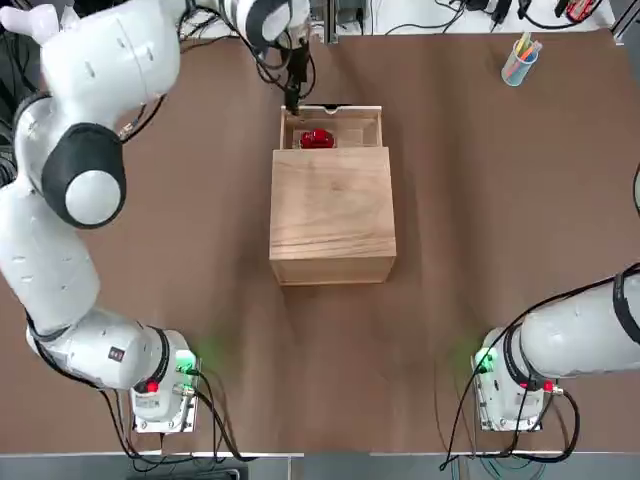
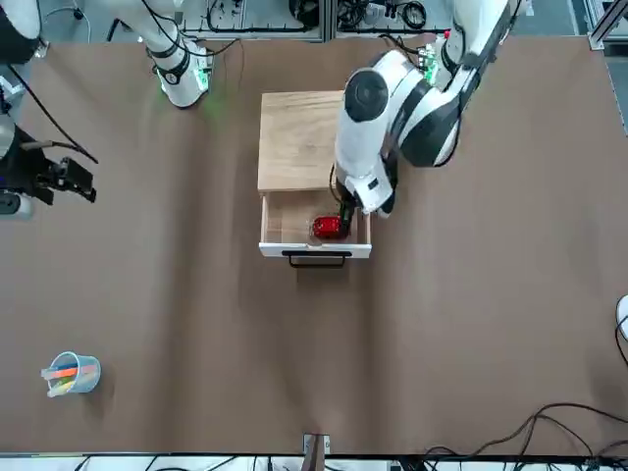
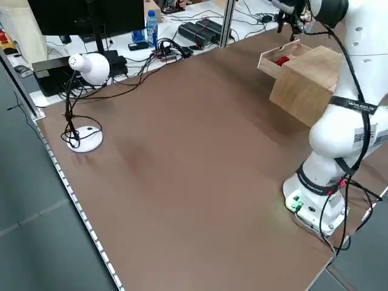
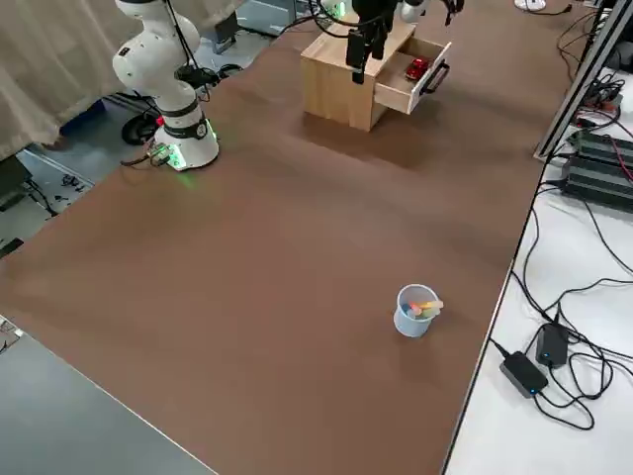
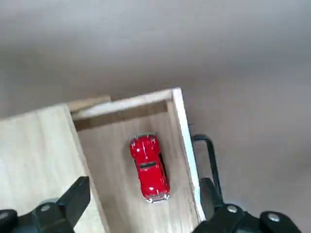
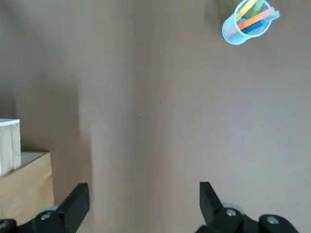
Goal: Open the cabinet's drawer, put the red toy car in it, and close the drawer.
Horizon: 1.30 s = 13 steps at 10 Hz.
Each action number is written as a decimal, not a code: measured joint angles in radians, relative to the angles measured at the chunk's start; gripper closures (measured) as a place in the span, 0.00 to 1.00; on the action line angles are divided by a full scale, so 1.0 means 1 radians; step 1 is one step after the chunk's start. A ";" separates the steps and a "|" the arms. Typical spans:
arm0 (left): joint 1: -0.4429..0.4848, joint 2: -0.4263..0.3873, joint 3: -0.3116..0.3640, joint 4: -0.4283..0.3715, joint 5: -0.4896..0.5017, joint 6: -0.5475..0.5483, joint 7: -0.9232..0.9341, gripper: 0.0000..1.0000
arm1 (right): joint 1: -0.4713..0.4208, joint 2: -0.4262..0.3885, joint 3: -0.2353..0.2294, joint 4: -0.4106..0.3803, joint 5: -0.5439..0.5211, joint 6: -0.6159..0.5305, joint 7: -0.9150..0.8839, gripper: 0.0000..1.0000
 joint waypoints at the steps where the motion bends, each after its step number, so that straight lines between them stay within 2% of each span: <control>1: 0.032 -0.030 0.001 -0.001 0.000 -0.023 0.079 0.00 | 0.022 0.008 0.001 -0.001 0.000 0.000 0.001 0.00; 4: 0.153 -0.119 0.002 -0.016 -0.001 -0.048 0.345 0.00 | 0.122 0.074 0.005 -0.009 0.011 0.052 0.043 0.00; 6: 0.218 -0.169 0.007 -0.038 -0.028 -0.049 0.541 0.00 | 0.203 0.150 0.008 -0.011 0.025 0.126 0.156 0.00; 7: 0.240 -0.200 0.030 -0.051 -0.055 -0.049 0.649 0.00 | 0.241 0.193 0.009 -0.010 0.027 0.156 0.232 0.00; 8: 0.241 -0.234 0.084 -0.065 -0.093 -0.050 0.768 0.00 | 0.270 0.235 0.010 -0.008 0.056 0.181 0.279 0.00; 11: 0.244 -0.356 0.248 -0.138 -0.180 -0.060 1.157 0.00 | 0.320 0.349 0.011 0.003 0.277 0.296 0.316 0.01; 13: 0.244 -0.408 0.311 -0.180 -0.197 -0.061 1.377 0.00 | 0.331 0.385 0.011 0.008 0.355 0.315 0.333 0.15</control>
